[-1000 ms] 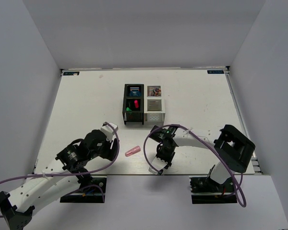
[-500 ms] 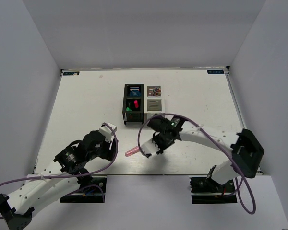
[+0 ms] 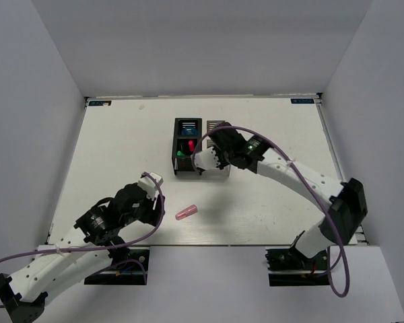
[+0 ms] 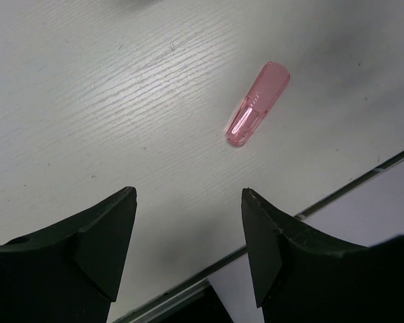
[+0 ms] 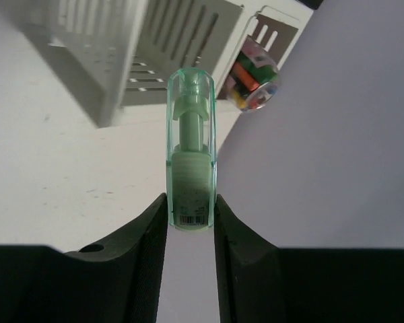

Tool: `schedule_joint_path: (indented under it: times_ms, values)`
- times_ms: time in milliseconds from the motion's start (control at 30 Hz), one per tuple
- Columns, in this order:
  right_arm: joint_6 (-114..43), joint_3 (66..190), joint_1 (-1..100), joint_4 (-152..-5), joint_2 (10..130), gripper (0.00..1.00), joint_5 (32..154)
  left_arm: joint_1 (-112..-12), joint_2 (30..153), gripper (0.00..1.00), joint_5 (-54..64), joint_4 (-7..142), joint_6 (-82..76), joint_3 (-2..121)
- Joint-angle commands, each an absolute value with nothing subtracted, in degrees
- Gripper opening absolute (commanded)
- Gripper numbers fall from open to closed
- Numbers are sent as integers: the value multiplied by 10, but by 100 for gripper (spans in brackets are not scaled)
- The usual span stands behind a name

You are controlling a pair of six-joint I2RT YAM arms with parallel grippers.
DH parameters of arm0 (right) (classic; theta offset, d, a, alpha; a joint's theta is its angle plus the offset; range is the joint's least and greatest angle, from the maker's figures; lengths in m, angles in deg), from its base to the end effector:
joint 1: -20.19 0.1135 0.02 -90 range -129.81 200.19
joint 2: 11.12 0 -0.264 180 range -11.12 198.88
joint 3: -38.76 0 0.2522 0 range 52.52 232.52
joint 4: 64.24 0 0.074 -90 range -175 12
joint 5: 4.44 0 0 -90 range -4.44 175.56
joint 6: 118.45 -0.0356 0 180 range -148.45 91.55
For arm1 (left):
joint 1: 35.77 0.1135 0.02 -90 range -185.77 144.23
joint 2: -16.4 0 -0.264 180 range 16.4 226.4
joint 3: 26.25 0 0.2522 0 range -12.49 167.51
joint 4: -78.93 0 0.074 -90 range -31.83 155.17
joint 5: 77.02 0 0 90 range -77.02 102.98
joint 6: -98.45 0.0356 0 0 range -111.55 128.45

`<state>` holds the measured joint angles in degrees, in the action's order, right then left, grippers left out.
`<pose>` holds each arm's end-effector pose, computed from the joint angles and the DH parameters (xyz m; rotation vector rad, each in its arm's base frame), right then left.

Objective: Sort the stationery into containers
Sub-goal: Place the stationery in the storage box.

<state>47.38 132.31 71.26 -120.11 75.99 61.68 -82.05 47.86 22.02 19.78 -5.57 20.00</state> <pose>0.2164 0.2450 0.3245 -2.1048 1.2656 -0.6998 0.0847 -0.0805 0.2393 0.5794 2.2856 -0.3369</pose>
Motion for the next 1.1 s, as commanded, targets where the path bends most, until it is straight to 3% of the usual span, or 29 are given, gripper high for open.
schedule_joint_path:
  times_ms: [0, 200, 367, 400, 467, 633, 700, 867, 900, 933, 967, 1000, 1033, 1067]
  values:
    - [542, 1357, 699, -1106, 793, 0, 554, -819, 482, 74, 227, 207, -59, 199]
    - [631, 1367, 691, -1081, 849, 0, 562, -819, 489, 74, 227, 205, -56, 199]
    - [651, 1385, 692, -1151, 871, 0, 586, -818, 494, 74, 226, 206, -54, 199]
    - [650, 1389, 694, -1179, 870, 5, 590, -819, 494, 74, 226, 206, -53, 199]
    - [646, 1391, 691, -1184, 878, 25, 592, -820, 495, 74, 226, 210, -52, 199]
    - [637, 1401, 690, -1199, 892, 30, 601, -819, 496, 74, 226, 208, -53, 199]
    - [634, 1401, 690, -1199, 896, 60, 599, -820, 496, 74, 225, 209, -53, 199]
    - [603, 1416, 691, -1206, 893, 66, 623, -819, 496, 74, 218, 218, -52, 196]
    - [577, 1433, 692, -1214, 888, 64, 644, -819, 498, 74, 216, 222, -51, 192]
    - [565, 1456, 691, -1248, 888, 60, 650, -819, 502, 67, 205, 242, -50, 192]
    - [533, 1467, 691, -1260, 886, 49, 655, -819, 505, 58, 200, 250, -50, 188]
    - [482, 1496, 691, -1271, 885, 0, 672, -820, 518, 43, 188, 260, -52, 185]
    - [456, 1511, 690, -1289, 877, 0, 680, -819, 527, 20, 170, 278, -53, 185]
    - [377, 1529, 684, -1305, 870, 0, 691, -819, 537, 12, 161, 294, -52, 194]
